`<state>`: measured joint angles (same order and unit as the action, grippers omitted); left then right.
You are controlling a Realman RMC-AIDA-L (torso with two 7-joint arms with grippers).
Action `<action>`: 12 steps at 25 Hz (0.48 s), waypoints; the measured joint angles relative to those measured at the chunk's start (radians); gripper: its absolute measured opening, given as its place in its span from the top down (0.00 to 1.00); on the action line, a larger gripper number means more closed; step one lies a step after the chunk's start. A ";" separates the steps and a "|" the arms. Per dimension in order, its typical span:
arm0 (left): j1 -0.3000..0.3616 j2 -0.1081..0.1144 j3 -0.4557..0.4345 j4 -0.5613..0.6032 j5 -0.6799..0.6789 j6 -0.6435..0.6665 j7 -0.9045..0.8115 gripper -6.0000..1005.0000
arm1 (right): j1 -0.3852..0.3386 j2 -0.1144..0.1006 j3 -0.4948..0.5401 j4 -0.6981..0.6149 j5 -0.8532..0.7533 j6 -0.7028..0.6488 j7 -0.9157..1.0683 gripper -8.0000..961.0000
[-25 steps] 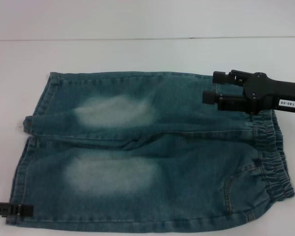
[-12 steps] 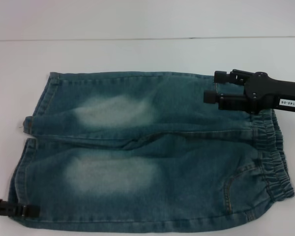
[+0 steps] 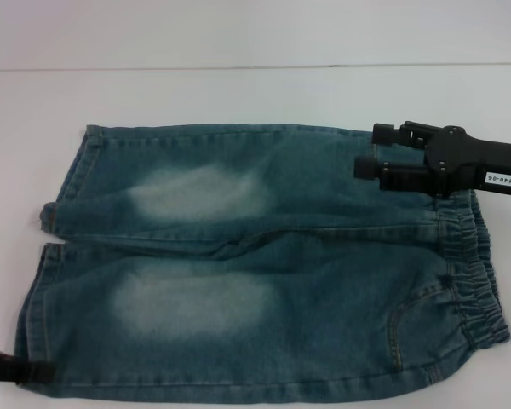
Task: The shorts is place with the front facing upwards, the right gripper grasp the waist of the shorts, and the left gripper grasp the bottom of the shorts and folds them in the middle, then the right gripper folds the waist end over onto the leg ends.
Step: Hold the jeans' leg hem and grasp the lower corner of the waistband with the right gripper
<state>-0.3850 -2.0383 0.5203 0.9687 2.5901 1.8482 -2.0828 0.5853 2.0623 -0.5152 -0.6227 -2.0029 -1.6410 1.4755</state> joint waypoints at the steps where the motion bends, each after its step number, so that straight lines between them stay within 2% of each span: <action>1: 0.000 -0.003 0.009 0.002 0.003 -0.005 0.001 0.53 | 0.000 0.000 0.000 0.000 0.000 0.000 0.000 0.07; 3: -0.001 -0.006 0.016 0.005 0.003 -0.008 0.001 0.59 | 0.000 0.000 0.003 0.000 0.000 0.001 -0.001 0.07; 8: -0.003 -0.007 0.013 0.010 0.002 -0.002 0.001 0.82 | -0.004 0.000 0.006 0.000 0.000 0.007 0.000 0.07; 12: -0.005 -0.007 0.013 0.011 -0.002 -0.001 0.001 0.92 | -0.007 -0.005 0.011 0.000 0.000 0.009 0.003 0.07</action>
<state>-0.3896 -2.0454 0.5333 0.9798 2.5876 1.8477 -2.0817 0.5782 2.0573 -0.5041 -0.6227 -2.0030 -1.6317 1.4788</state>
